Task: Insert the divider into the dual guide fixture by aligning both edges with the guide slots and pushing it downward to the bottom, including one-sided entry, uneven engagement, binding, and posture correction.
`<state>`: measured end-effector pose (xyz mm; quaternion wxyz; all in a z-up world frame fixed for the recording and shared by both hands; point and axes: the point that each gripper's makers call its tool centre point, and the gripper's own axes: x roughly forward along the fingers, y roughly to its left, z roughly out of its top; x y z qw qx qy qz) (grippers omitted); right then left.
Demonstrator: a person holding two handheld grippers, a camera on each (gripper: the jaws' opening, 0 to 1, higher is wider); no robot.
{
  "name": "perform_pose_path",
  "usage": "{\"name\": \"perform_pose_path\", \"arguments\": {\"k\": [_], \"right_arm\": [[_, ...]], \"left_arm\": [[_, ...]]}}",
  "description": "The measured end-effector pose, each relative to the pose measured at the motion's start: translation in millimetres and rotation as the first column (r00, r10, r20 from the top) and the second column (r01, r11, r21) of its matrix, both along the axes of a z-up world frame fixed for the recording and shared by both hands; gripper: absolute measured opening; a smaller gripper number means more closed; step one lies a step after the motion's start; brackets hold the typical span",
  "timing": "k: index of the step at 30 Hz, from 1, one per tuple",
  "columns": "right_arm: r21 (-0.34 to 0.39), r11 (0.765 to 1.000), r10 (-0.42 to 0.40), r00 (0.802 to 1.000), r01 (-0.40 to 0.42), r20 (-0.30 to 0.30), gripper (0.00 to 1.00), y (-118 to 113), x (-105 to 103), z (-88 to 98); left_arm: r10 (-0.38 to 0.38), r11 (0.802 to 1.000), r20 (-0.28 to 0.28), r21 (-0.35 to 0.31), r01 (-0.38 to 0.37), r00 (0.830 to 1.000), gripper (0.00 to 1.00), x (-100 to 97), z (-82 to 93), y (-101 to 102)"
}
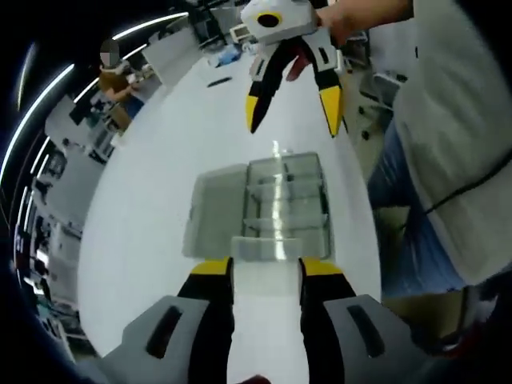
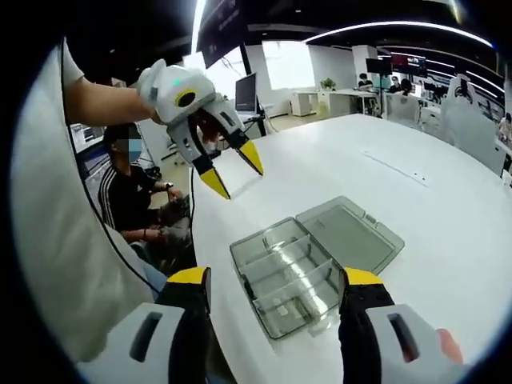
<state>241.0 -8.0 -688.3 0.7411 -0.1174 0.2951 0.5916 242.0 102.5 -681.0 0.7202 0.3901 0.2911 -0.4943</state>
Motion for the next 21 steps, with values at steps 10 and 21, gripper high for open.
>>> {"name": "perform_pose_path", "arguments": {"k": [10,21], "right_arm": [[0.016,1.0,-0.013,1.0,0.014,-0.027,0.6,5.3,0.7,2.3],[0.051,0.998,-0.04,0.997,0.043,-0.062,0.55,11.5,1.9,9.9]], "left_arm": [[-0.005,0.999,0.024,-0.036,0.006,1.0,0.28,-3.5,6.8,-20.6],[-0.018,0.998,0.065,-0.057,0.021,0.998,0.28,-6.7,7.5,-44.9]]}}
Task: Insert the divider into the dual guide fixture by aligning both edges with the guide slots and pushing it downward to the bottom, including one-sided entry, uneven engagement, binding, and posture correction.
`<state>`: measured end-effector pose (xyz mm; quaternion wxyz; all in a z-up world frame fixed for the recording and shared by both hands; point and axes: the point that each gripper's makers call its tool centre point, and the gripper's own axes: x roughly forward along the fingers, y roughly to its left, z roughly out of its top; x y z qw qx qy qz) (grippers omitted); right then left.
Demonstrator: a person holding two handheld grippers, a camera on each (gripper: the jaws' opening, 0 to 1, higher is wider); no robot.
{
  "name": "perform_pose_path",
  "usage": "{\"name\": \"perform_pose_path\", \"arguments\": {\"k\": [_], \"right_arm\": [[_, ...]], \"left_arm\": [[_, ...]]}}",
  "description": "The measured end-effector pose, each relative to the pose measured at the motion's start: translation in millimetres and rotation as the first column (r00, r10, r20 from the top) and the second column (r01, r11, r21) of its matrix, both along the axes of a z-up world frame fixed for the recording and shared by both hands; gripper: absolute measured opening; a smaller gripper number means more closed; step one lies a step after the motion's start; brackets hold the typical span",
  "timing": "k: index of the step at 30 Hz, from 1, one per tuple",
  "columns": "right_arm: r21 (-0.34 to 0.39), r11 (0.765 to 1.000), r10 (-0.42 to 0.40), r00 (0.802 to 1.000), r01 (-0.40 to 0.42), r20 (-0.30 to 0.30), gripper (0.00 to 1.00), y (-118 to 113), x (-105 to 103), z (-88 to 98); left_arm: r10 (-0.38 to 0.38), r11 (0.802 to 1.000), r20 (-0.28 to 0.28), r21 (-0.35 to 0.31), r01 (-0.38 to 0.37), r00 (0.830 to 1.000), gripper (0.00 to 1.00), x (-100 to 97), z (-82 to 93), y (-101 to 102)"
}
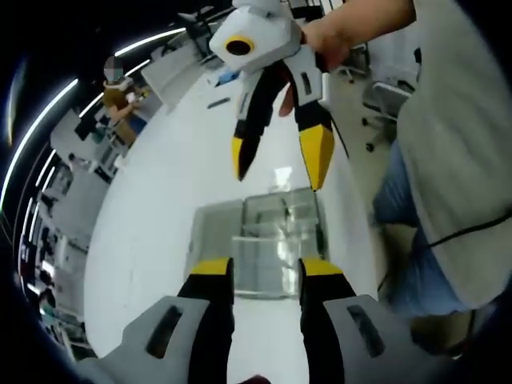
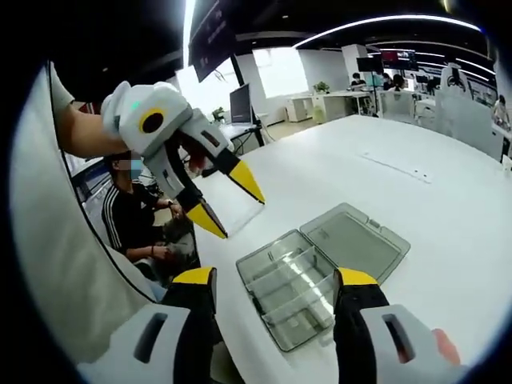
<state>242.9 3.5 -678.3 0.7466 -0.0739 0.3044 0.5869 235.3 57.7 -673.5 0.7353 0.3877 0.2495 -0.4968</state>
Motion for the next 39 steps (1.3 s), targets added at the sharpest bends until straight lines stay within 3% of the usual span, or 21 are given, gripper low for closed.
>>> {"name": "perform_pose_path", "arguments": {"k": [24,39], "right_arm": [[0.148,0.985,-0.072,0.988,0.093,-0.14,0.3,14.2,3.8,21.0],[0.167,0.977,-0.099,0.976,0.133,-0.194,0.2,17.5,7.6,21.8]], "left_arm": [[0.021,1.0,0.121,-0.014,-0.019,0.992,0.28,7.9,8.7,-27.2],[0.029,0.999,0.161,-0.026,-0.026,0.987,0.28,13.0,15.1,-34.4]]}}
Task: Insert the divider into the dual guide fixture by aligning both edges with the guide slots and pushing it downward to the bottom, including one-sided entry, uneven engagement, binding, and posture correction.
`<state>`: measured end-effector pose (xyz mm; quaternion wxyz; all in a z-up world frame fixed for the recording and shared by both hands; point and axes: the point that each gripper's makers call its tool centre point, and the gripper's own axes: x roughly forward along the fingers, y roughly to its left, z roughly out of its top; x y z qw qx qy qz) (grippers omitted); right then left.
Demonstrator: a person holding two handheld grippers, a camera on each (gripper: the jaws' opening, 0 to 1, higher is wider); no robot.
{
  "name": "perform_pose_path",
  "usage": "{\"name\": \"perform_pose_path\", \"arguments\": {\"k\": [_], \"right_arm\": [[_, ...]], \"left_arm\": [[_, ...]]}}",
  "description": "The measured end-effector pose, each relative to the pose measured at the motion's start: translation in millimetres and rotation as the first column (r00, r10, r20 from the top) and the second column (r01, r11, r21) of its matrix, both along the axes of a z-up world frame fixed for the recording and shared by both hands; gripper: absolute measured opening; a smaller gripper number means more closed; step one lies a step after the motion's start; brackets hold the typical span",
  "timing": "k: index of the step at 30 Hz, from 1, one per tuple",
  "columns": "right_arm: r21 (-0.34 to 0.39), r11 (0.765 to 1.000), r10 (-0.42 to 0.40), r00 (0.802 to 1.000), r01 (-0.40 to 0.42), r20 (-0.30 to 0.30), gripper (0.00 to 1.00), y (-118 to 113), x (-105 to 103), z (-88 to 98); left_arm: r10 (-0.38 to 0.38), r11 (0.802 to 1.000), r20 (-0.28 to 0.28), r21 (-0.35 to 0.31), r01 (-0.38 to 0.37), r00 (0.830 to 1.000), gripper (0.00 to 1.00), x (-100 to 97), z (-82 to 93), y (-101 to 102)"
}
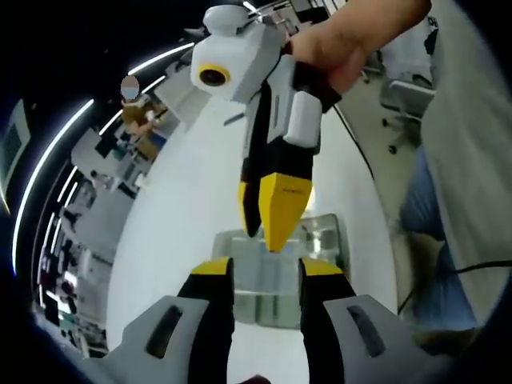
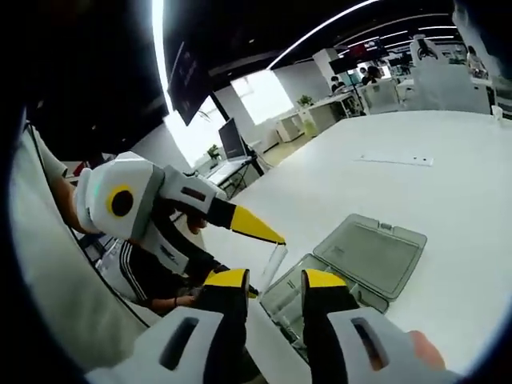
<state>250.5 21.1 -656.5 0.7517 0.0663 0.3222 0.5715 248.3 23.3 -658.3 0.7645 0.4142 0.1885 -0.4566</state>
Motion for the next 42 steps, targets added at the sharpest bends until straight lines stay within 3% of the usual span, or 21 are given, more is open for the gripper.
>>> {"name": "perform_pose_path", "arguments": {"k": [42], "right_arm": [[0.049,0.998,-0.037,0.981,0.047,-0.189,0.02,2.7,-4.1,-8.1]], "left_arm": [[-0.005,1.0,0.056,0.014,0.004,0.998,0.28,5.1,8.2,-9.5]]}}
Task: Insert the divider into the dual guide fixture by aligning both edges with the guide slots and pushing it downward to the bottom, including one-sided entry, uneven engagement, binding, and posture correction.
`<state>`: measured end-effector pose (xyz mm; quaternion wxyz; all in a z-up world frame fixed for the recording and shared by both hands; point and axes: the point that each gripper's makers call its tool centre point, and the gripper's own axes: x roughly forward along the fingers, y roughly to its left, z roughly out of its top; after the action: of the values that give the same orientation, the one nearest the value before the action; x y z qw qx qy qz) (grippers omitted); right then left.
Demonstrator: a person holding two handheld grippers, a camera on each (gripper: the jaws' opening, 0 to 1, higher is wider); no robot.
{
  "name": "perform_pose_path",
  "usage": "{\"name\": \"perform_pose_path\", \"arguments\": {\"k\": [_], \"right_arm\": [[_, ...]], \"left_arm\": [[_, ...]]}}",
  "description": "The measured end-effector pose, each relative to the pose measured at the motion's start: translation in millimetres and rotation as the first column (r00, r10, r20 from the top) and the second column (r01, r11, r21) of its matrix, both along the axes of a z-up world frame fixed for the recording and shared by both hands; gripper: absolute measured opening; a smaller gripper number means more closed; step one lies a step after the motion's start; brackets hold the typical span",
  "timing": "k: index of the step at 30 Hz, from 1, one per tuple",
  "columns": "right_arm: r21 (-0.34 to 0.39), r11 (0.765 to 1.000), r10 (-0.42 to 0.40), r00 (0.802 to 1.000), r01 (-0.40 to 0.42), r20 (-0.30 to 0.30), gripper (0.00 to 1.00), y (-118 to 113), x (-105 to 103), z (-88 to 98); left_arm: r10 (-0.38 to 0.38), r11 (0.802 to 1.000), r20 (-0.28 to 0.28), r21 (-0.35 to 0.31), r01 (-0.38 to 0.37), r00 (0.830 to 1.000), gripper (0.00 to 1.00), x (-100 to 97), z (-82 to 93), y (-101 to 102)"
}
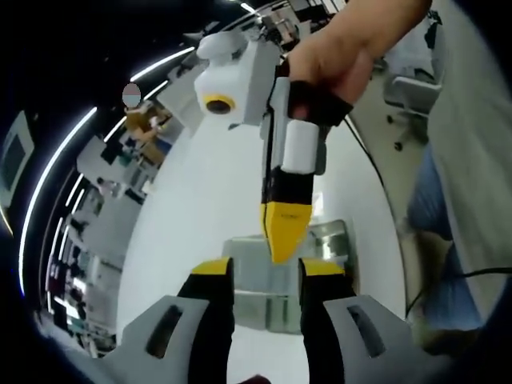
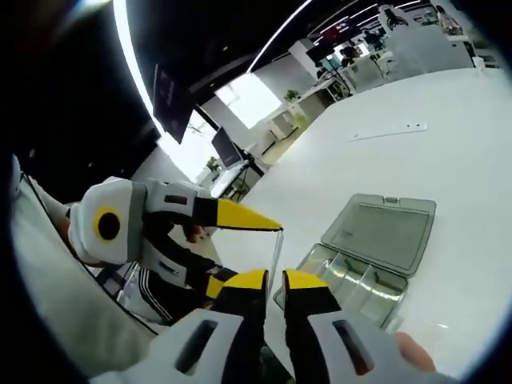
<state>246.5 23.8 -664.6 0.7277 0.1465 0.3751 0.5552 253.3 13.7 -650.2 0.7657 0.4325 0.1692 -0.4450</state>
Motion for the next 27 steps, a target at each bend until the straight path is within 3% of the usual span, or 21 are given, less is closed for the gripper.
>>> {"name": "perform_pose_path", "arguments": {"k": [27], "right_arm": [[0.025,0.999,-0.027,0.997,0.029,-0.074,0.0,0.9,0.3,-0.8]], "left_arm": [[0.014,1.0,0.003,-0.005,-0.014,1.0,0.29,2.2,-1.9,-0.1]]}}
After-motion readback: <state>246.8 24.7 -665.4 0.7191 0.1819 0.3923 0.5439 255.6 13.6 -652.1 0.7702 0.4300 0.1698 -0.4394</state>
